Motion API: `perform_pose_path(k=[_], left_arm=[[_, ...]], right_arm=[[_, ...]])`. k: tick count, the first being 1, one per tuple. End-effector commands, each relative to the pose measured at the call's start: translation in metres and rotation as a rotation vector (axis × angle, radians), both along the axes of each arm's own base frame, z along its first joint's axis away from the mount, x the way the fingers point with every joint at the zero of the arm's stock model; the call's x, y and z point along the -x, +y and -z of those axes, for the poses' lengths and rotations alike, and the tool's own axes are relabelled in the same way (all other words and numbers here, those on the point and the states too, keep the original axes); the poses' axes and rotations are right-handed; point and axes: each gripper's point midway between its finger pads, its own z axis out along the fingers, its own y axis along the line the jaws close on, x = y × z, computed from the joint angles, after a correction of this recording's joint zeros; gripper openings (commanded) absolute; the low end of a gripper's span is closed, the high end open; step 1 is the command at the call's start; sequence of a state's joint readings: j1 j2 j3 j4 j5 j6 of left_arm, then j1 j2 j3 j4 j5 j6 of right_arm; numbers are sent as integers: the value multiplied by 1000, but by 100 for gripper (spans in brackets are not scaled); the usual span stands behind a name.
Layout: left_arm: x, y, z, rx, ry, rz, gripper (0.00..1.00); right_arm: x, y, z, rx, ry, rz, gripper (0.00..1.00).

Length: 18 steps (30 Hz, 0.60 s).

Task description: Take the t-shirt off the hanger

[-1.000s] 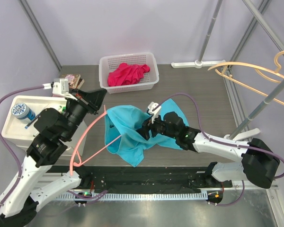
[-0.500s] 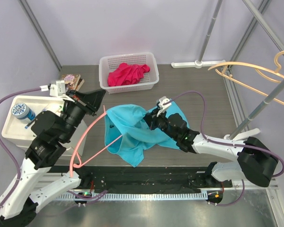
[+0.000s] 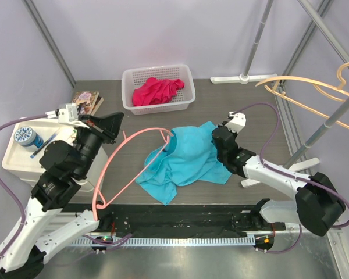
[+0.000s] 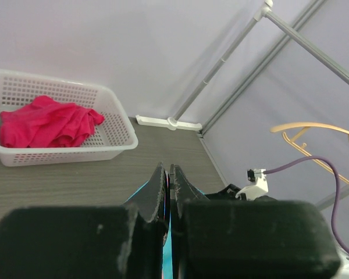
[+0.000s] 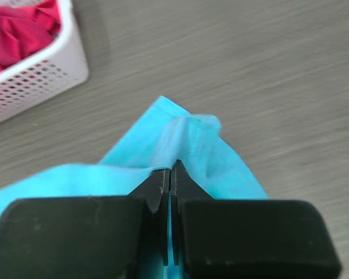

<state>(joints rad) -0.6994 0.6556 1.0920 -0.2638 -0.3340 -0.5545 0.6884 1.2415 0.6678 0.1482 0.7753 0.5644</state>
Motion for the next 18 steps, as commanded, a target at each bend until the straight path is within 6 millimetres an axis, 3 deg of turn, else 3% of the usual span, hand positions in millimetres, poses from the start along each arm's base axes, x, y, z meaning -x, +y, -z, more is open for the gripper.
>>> perform_pose_path(k=[1,2,4,6,9,11,12,14,15,17,18], left_arm=[[-1,19,-13,73,-39,-85,0],[-1,19,-14,81,-46,-88,0],[-3,20,-11,76,-52,-97,0],[-6,19,-12,69,-63,-101,0],[-8,17,-13,72,-80,-105,0],[-10,16,-14,91,-110,-102,0],[-10,15,-14,97,-115,-102,0],[-13,10,-7,93,-107,-93,0],[-14,9,-11,109,-123,-88,0],[-15,4,-7,117,-120,-73,0],[-16,0,-8,119,-129,-57,0]], right_arm=[[11,-24,4,45,22,97,1],[11,-17,6,52,41,49,1],[11,-4,-1,54,60,-29,27],[21,22,-2,56,101,-188,54],[51,55,-12,99,107,-347,64],[73,64,-22,125,107,-404,65],[87,81,-35,108,91,-471,67],[106,94,-51,80,81,-559,67],[123,117,-65,30,74,-677,67],[144,142,-87,-63,55,-820,67],[153,155,-108,-160,49,-872,67]])
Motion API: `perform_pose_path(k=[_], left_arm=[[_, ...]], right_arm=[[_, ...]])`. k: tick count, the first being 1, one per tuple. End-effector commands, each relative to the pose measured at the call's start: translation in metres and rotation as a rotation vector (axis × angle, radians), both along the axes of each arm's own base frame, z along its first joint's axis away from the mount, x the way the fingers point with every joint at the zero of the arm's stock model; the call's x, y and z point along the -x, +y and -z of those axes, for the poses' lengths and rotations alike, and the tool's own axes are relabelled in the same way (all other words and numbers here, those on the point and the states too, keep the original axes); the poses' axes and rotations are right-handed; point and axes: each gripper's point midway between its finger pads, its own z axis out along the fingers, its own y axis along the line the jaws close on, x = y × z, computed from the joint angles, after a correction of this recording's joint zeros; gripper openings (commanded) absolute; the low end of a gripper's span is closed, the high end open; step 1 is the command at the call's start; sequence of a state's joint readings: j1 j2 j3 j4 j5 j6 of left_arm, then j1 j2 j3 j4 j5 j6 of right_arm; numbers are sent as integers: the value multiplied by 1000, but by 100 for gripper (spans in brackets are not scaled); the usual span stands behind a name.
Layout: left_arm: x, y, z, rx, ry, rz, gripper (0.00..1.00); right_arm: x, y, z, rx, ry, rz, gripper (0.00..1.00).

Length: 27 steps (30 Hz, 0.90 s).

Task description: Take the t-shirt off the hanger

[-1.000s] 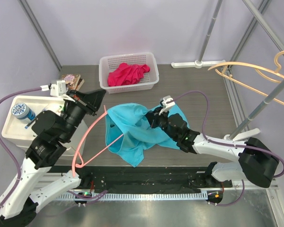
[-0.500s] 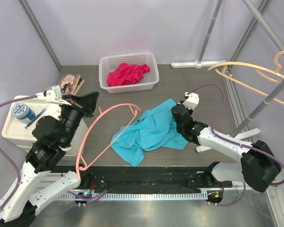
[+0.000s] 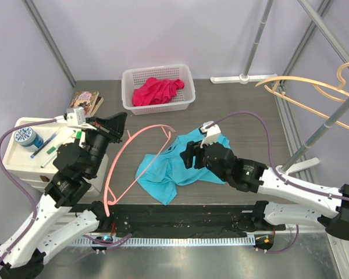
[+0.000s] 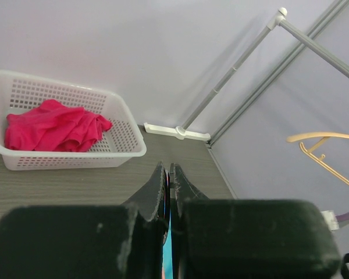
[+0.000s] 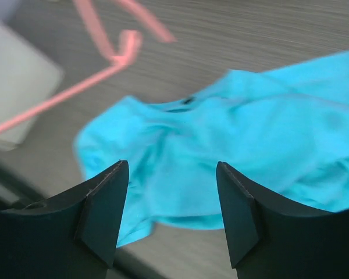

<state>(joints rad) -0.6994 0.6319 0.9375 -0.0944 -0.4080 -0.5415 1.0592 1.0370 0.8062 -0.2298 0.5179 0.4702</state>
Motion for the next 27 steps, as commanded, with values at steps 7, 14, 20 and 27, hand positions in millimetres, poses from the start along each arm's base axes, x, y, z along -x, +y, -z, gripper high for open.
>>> perform_pose_path(k=[7,14,20,27], left_arm=[[3,-11,-30,64,-153,59,0],[5,-14,-17,84,-187,77,0],[8,-13,-11,95,-207,84,0],[15,-17,-8,87,-236,124,0]], right_arm=[[87,108,-162,-831,273,-425,64],[101,158,-196,-908,283,-543,63],[75,172,-174,-933,323,-359,59],[58,194,-167,-966,370,-277,50]])
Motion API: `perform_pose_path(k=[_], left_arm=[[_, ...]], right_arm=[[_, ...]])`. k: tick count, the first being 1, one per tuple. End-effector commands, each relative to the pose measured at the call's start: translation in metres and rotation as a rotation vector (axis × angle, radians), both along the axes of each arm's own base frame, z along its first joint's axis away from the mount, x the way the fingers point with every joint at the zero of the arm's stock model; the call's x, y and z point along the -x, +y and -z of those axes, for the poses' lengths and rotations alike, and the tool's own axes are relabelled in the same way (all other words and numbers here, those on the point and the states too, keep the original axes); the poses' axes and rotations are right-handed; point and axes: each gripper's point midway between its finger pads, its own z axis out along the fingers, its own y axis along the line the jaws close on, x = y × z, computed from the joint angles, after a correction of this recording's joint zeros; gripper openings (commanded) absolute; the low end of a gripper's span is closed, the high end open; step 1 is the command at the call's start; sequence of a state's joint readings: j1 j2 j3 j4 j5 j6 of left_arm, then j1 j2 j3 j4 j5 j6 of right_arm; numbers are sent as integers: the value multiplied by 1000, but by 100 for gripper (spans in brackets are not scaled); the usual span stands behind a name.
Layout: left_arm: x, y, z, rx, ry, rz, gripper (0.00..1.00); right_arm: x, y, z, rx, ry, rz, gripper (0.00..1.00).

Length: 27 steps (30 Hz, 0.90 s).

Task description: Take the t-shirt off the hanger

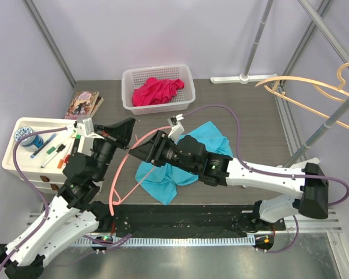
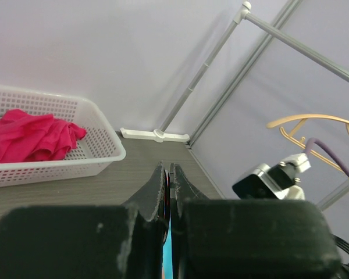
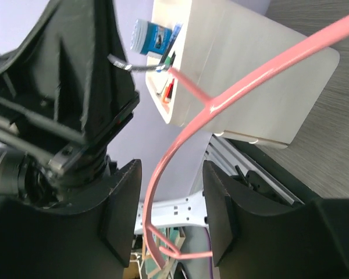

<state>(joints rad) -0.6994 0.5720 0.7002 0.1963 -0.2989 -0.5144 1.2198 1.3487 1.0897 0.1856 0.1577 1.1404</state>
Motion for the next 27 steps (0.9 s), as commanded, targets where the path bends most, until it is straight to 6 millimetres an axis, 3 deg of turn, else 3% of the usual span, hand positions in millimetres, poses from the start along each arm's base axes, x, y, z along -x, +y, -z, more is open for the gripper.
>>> perform_pose_path(k=[1,7,10,11,13,15,16,17,18,19,21,24,27], left_arm=[[13,3,-33,68,-124,34,0],[19,-3,-33,51,-139,76,0],[24,-3,-33,47,-148,93,0],[25,-3,-30,36,-139,96,0],[28,0,-31,28,-138,94,0],[30,5,-24,9,-97,79,12],[32,8,-26,10,-85,76,23],[36,14,-26,17,-74,69,47],[34,20,-12,-4,-7,38,56],[39,25,-15,2,6,34,63],[52,31,-8,-40,31,54,69],[71,39,-5,-19,52,92,72],[91,41,13,3,107,158,73]], right_arm=[[-16,13,-40,-109,15,62,49],[-22,29,-35,-119,48,65,43],[-24,30,-29,-130,77,77,29],[-24,28,-22,-131,101,86,14],[-27,21,-28,-175,111,115,2],[-28,15,-24,-194,121,132,1],[-28,12,-26,-201,120,139,1],[-29,6,-32,-214,117,149,1],[-29,2,-32,-211,111,156,1],[-30,-1,-36,-221,107,158,1],[-28,-10,-45,-250,100,154,1],[-27,-25,-57,-283,91,168,1],[-29,-40,-70,-318,84,180,1]])
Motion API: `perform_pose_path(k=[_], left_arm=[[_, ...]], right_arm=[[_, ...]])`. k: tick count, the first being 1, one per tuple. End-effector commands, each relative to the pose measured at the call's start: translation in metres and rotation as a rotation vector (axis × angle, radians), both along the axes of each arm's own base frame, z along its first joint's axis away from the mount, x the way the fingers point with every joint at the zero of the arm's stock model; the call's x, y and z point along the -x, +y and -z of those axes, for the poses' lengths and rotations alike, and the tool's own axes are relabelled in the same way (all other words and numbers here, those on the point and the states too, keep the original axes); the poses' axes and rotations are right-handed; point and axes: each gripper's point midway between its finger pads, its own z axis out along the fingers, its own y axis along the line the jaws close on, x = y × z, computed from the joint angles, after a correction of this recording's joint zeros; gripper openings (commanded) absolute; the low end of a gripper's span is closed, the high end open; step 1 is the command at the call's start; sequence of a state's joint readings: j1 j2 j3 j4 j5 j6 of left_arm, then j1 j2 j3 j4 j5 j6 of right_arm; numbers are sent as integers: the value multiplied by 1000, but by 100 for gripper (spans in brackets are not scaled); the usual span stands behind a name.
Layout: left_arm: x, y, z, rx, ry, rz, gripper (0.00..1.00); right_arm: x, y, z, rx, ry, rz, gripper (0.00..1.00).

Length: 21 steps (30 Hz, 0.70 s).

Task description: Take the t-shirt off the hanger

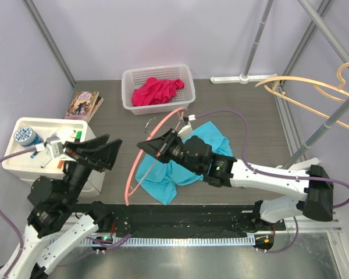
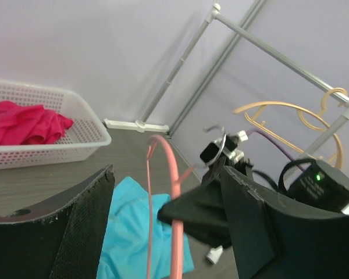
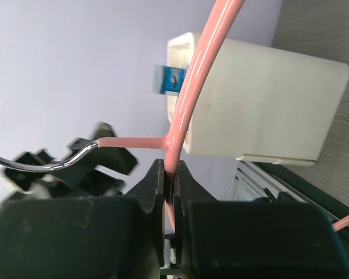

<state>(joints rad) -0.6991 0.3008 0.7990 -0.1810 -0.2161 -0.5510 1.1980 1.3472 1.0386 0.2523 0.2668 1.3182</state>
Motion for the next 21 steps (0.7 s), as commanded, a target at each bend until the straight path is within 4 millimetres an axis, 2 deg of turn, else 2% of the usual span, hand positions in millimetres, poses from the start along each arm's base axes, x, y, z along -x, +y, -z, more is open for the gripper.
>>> perform_pose_path(k=[1,3,6,11,14,17,21], left_arm=[[26,3,38,-21,141,82,73],[31,0,53,-7,202,114,73],[41,-18,67,-14,237,226,72],[56,-46,65,-11,207,405,72],[56,-60,74,-55,248,464,72],[50,-66,83,-103,299,466,65],[49,-65,86,-115,312,455,62]], right_arm=[[-4,-34,-76,-214,-62,54,1],[-4,-40,-86,-240,-71,52,1],[-7,-47,-97,-265,-90,63,1],[-20,-57,-99,-257,-82,102,1],[-25,-59,-95,-249,-54,121,1],[-29,-65,-96,-266,-39,139,1],[-38,-78,-95,-260,-29,187,1]])
